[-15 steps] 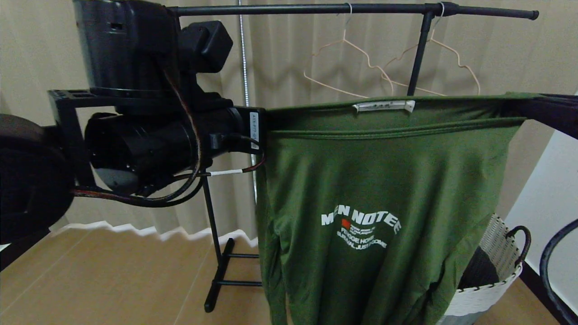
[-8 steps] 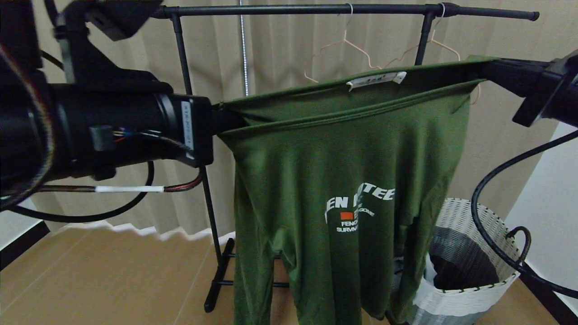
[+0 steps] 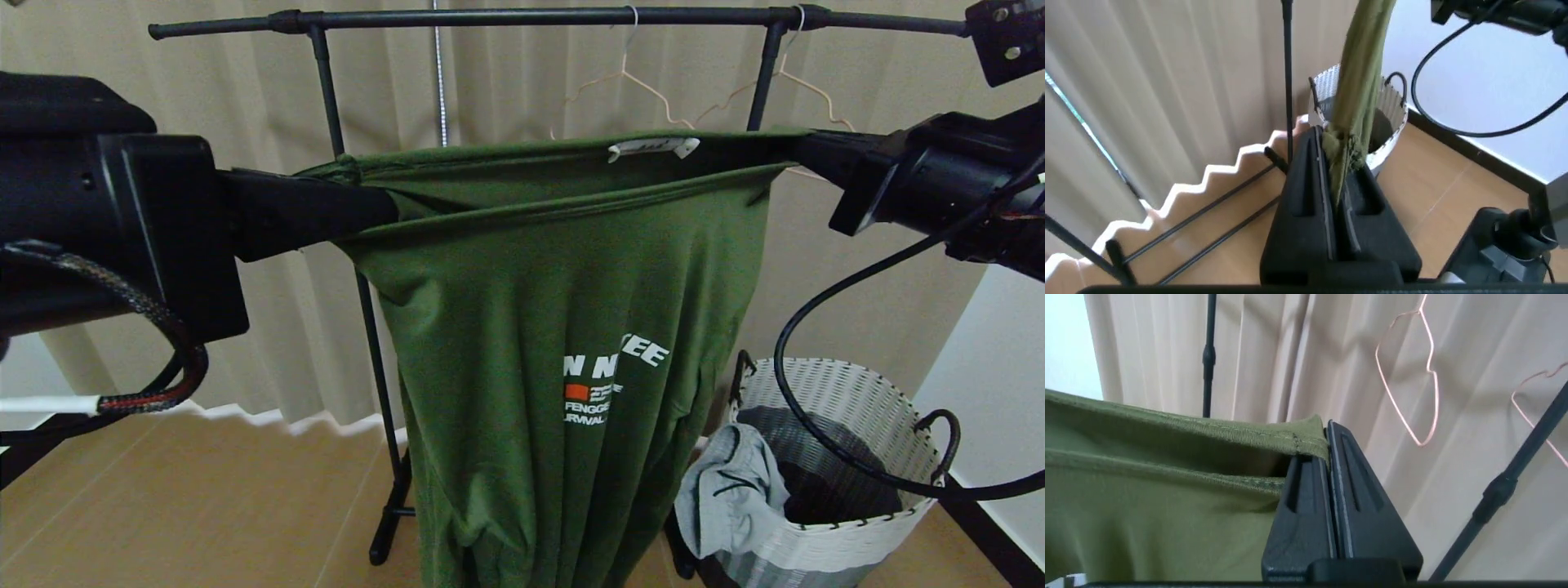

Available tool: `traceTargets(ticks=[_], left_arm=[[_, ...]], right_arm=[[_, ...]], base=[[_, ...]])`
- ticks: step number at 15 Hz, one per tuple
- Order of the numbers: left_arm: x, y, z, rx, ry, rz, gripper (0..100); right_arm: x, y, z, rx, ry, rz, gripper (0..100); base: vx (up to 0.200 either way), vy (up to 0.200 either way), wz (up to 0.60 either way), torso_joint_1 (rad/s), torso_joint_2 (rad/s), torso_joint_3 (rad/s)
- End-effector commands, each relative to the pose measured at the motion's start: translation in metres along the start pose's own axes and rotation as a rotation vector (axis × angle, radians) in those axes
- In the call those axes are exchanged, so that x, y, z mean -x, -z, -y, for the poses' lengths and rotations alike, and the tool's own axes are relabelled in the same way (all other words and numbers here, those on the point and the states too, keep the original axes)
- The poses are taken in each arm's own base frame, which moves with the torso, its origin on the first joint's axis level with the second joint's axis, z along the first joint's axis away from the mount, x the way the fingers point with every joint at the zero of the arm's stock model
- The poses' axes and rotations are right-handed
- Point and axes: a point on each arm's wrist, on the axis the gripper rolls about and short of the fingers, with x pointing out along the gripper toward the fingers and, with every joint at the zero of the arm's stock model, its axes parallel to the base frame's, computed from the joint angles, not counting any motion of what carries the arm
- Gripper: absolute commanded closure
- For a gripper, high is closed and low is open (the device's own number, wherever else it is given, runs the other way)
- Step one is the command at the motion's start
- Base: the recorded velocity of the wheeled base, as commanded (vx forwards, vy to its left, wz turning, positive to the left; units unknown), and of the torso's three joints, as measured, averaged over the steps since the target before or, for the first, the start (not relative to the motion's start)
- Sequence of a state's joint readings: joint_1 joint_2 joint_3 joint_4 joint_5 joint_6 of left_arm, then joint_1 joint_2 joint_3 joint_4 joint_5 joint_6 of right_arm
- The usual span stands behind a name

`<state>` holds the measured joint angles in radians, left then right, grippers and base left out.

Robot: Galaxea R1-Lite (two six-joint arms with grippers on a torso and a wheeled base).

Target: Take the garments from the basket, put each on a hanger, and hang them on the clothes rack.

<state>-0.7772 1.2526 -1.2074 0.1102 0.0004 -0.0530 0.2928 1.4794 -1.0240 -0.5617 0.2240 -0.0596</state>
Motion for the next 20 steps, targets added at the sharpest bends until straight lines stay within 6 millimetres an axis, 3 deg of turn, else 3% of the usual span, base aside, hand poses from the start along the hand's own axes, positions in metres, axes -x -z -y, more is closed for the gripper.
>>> traceTargets(ticks=[1,5,6,7,10,13,16,20], left_arm=[[0.001,-0.001,0.001,-0.001,0.001,0.008,100],[-0.023,-0.001,-0.003,-0.004,-0.097,-0.027,100],[-0.050,-0.006,-0.011,-0.002,-0.200,-0.036,100],[-0.062,-0.011,-0.016,0.002,-0.236,-0.031,100],[-0.082,-0.025,-0.028,0.010,-0.279,-0.001,100],[-0.107,-0.025,-0.039,0.012,-0.310,-0.017,100],[-0.117,-0.019,-0.040,0.013,-0.311,-0.036,100],[-0.122,-0.014,-0.041,0.013,-0.311,-0.055,100]], right_arm=[[0.000,0.001,0.000,0.001,0.004,-0.005,100],[0.016,-0.013,-0.003,0.008,0.008,0.026,100],[0.032,-0.023,-0.006,0.006,0.006,0.019,100],[0.039,-0.026,-0.007,0.005,0.005,0.014,100],[0.055,-0.034,-0.011,0.008,0.002,0.029,100],[0.079,-0.041,-0.039,-0.011,-0.124,0.016,100],[0.094,-0.039,-0.056,-0.024,-0.223,0.001,100],[0.093,-0.033,-0.059,-0.024,-0.233,-0.022,100]], base=[[0.000,0.000,0.00,0.000,0.00,0.000],[0.000,0.000,0.00,0.000,0.00,0.000],[0.000,0.000,0.00,0.000,0.00,0.000],[0.000,0.000,0.00,0.000,0.00,0.000],[0.000,0.000,0.00,0.000,0.00,0.000],[0.000,0.000,0.00,0.000,0.00,0.000],[0.000,0.000,0.00,0.000,0.00,0.000],[0.000,0.000,0.00,0.000,0.00,0.000]])
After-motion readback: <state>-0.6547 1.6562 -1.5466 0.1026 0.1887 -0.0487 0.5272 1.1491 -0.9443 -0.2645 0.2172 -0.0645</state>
